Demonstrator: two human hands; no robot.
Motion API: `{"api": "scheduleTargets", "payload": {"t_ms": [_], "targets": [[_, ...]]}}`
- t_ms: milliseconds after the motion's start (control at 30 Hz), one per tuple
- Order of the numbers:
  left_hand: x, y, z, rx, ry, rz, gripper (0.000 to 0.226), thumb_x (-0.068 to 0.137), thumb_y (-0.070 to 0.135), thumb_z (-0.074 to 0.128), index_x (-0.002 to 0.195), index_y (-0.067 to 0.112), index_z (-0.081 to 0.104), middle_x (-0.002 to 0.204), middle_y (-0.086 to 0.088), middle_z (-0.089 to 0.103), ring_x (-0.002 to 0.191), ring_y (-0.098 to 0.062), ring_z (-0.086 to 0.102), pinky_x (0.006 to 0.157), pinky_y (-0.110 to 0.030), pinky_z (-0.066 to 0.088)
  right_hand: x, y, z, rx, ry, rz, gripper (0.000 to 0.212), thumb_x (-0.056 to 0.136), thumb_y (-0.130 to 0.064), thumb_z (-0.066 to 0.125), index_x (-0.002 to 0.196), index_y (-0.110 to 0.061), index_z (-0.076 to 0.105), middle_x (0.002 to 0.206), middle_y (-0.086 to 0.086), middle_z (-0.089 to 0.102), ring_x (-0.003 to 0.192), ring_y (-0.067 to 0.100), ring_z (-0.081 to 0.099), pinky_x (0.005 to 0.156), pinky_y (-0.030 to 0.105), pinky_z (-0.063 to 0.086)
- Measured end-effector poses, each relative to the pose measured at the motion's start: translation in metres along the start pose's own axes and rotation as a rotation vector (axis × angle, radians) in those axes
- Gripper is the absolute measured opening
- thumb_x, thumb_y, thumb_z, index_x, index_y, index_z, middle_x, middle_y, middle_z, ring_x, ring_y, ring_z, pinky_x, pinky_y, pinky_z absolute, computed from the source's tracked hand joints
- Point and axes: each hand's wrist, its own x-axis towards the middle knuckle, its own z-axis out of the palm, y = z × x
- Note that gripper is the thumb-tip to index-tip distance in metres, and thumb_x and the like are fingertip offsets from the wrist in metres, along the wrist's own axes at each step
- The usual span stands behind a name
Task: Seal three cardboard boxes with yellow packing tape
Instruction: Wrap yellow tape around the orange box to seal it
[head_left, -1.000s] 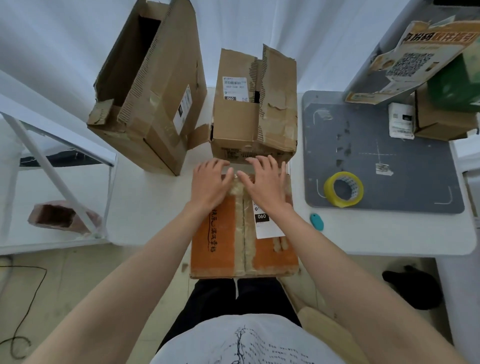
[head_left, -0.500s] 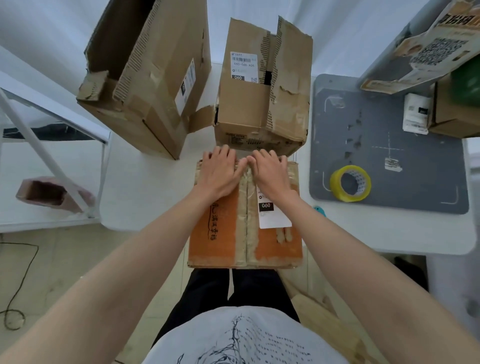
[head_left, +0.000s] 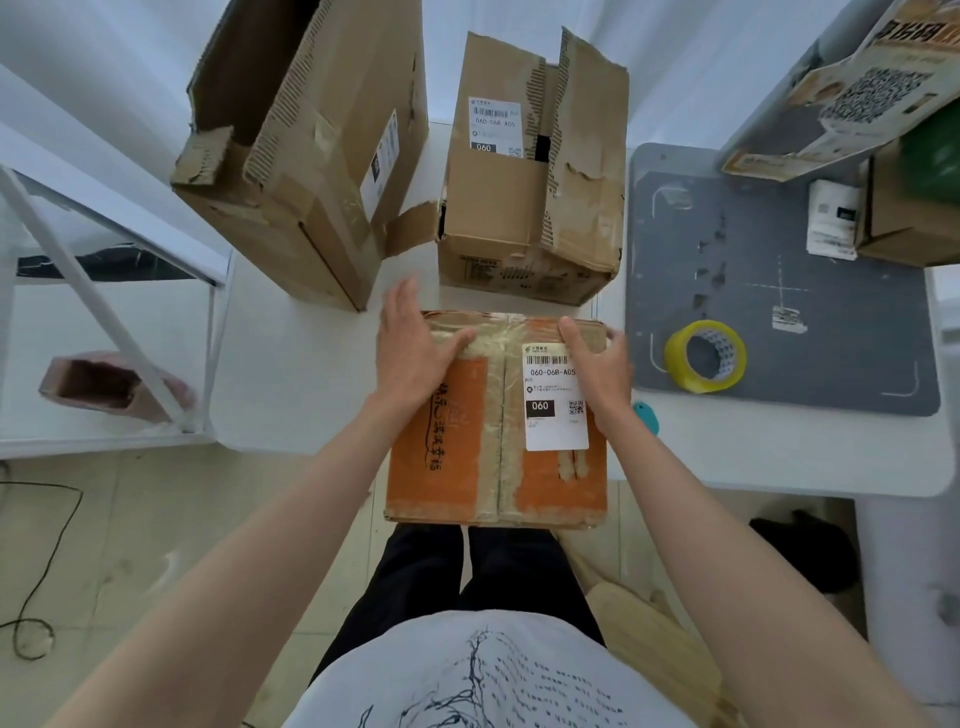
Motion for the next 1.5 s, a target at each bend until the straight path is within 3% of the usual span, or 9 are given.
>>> {"api": "scheduleTargets", "payload": {"t_ms": [100,200,300,400,500,700,1000,1200,1500], "targets": [[-0.009,-0.009,0.003,-0.226,-0.101,-0.296,0.109,0.083,0.068,0.068,0.159,0.012,0.013,0.163,-0.011,0.029,0.146,-0.034,0.036,0.117,-0.053,0.033,0.003,0.003,-0.004,0.107,-0.125,0.083,0.085,0.062,-0.087,0.068,0.116,-0.022,0.063,0.103,-0.002,0.076,0.091,0.017,0.074,0.087,0.045,0.061],[-0.004,-0.008,0.005,-0.228,-0.067,-0.309,0.079,0.091,0.059,0.065,0.145,0.008,0.037,0.142,-0.015,0.055,0.130,-0.038,0.052,0.107,-0.048,0.043,0.007,0.000,-0.005,0.149,-0.176,0.075,0.065,0.077,-0.073,0.069,0.110,-0.017,0.068,0.097,0.000,0.078,0.086,0.019,0.076,0.085,0.044,0.062],[0.000,-0.005,0.004,-0.187,-0.039,-0.269,0.065,0.095,0.054,0.062,0.137,0.007,0.043,0.135,-0.017,0.059,0.124,-0.040,0.055,0.102,-0.045,0.042,0.005,-0.003,-0.003,0.162,-0.141,0.059,0.061,0.085,-0.069,0.064,0.115,-0.016,0.066,0.107,0.005,0.076,0.098,0.024,0.074,0.093,0.050,0.058],[0.000,-0.006,0.004,-0.182,-0.050,-0.245,0.064,0.096,0.054,0.061,0.135,0.008,0.042,0.135,-0.017,0.058,0.124,-0.040,0.055,0.102,-0.046,0.041,-0.005,-0.001,0.004,-0.173,-0.005,-0.175,0.091,0.090,-0.067,0.058,0.159,-0.020,0.024,0.162,0.011,0.034,0.149,0.033,0.031,0.124,0.054,0.020],[-0.002,-0.007,0.004,-0.194,-0.042,-0.230,0.064,0.095,0.055,0.061,0.134,0.008,0.043,0.134,-0.016,0.059,0.123,-0.039,0.055,0.101,-0.046,0.041,-0.049,0.004,0.020,-0.577,0.074,-0.608,0.096,0.097,-0.065,0.047,0.162,-0.018,-0.006,0.170,0.002,-0.012,0.156,0.024,-0.011,0.123,0.044,-0.012],[-0.003,-0.007,0.003,-0.196,-0.036,-0.227,0.065,0.095,0.056,0.060,0.134,0.007,0.041,0.136,-0.017,0.057,0.124,-0.040,0.054,0.101,-0.046,0.041,-0.111,0.056,0.035,-0.897,-0.137,-0.829,0.074,0.107,-0.057,0.019,0.161,-0.017,-0.012,0.168,0.005,-0.021,0.154,0.021,-0.021,0.127,0.051,0.001],[-0.005,-0.008,0.004,-0.181,-0.034,-0.207,0.066,0.096,0.056,0.059,0.136,0.007,0.040,0.137,-0.016,0.056,0.126,-0.039,0.053,0.101,-0.046,0.039,-0.134,0.087,0.018,-1.120,-0.221,-1.043,0.102,0.095,-0.080,0.025,0.161,-0.010,-0.006,0.169,0.014,-0.015,0.156,0.027,-0.013,0.126,0.054,0.007],[-0.004,-0.007,0.003,-0.188,-0.056,-0.207,0.069,0.096,0.056,0.058,0.139,0.006,0.038,0.141,-0.016,0.054,0.129,-0.039,0.051,0.105,-0.047,0.037,-0.139,0.090,0.024,-1.149,-0.276,-1.194,0.082,0.103,-0.067,0.023,0.163,-0.016,-0.003,0.170,0.008,-0.010,0.157,0.029,-0.009,0.125,0.056,0.008],[-0.001,-0.011,-0.001,-0.197,-0.115,-0.191,0.066,0.099,0.056,0.053,0.142,0.008,0.035,0.139,-0.016,0.055,0.126,-0.038,0.054,0.105,-0.049,0.042,-0.143,0.094,0.031,-1.151,-0.285,-1.192,0.084,0.105,-0.051,0.044,0.162,-0.014,-0.006,0.170,0.006,-0.014,0.156,0.031,-0.012,0.124,0.058,0.011]]}}
